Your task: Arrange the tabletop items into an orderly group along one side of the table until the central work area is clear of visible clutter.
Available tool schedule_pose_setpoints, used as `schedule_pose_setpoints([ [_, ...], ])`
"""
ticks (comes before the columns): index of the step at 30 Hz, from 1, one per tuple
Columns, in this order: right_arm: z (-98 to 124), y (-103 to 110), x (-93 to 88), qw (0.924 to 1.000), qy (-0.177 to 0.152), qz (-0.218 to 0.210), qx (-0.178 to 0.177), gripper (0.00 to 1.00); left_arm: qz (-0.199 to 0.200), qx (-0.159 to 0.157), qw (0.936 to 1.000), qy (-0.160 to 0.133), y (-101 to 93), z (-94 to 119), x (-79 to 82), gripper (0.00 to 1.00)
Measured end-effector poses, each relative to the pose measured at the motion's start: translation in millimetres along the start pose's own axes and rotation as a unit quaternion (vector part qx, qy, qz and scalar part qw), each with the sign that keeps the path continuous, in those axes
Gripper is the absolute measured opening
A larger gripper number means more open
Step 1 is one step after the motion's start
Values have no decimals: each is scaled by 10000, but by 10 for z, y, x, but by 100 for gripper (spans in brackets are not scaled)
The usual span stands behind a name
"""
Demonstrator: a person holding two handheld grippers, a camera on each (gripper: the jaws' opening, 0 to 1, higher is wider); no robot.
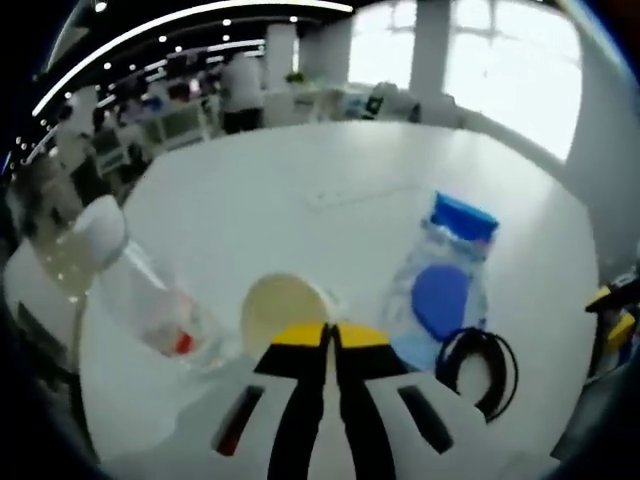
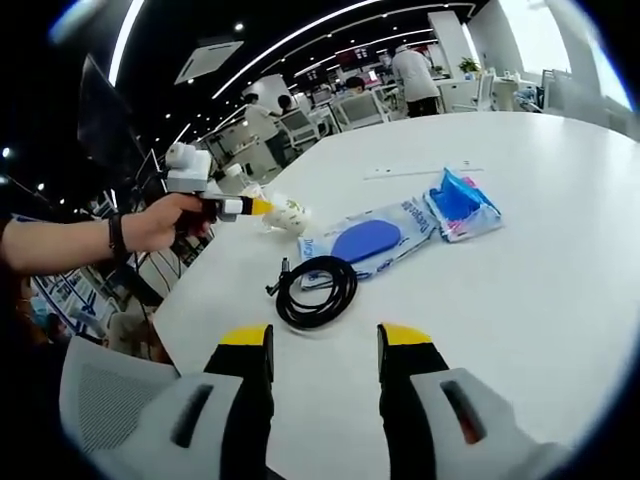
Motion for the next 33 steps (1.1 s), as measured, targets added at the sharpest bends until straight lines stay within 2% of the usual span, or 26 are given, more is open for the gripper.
schedule_pose_setpoints([
  [3,-1,4,3,10000,-8,-1,1,41,-697,119,9974,123,2,19,55,0],
  [6,-9,12,-4,10000,-9,-11,12,41,-1350,165,9903,292,-11,16,92,0],
  [7,-13,16,-8,10000,-3,-12,17,41,-1602,199,9861,383,-15,19,100,0],
  [10,-21,37,-19,10000,2,-14,34,41,-1940,225,9792,555,-14,5,96,0],
  [14,-18,41,-21,10000,-2,-7,31,41,-1696,222,9837,555,18,-6,88,0],
  [24,-7,15,-10,10000,-11,-15,-6,41,-1597,257,9853,548,66,13,21,1],
  [29,-27,36,-6,10000,9,9,18,41,-1480,256,9875,484,83,21,13,8],
  [33,-36,46,5,10000,19,30,27,41,-1366,230,9893,452,100,34,1,10],
])
Point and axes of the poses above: the point that each gripper's makers call its tool centre point, and the gripper's own axes: z roughly backward along the fingers, y roughly to its left, x roughly out of its top, the point moved 6 cm from there along z, roughly backward along the fingers, and after that the axes turned 6 degrees about -z, right-handed, at the moved point
